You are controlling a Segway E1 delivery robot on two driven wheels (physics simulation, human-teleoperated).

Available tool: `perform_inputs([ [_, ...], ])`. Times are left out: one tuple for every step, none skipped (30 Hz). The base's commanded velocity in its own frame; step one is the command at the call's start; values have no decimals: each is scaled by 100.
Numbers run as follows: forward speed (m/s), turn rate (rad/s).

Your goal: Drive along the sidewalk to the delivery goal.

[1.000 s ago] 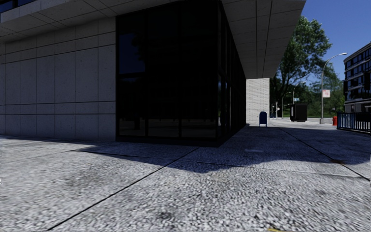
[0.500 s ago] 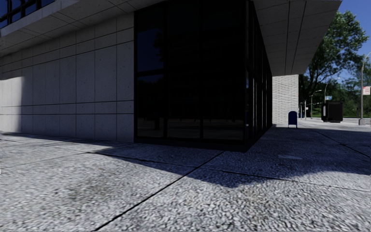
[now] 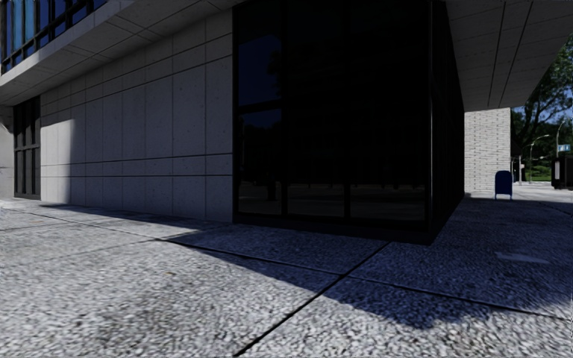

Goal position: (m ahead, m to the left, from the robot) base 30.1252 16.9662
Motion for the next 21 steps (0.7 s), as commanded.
perform_inputs([
  [94, 35],
  [94, 35],
  [94, 35],
  [94, 35],
  [94, 35],
  [94, 35],
  [94, 35],
  [94, 35],
  [94, 35],
  [94, 35],
  [94, 35],
  [94, 35],
  [94, 35],
  [94, 35],
  [94, 35],
  [94, 35],
  [94, 35],
  [94, 35],
  [94, 35],
  [94, 35],
  [94, 35],
])
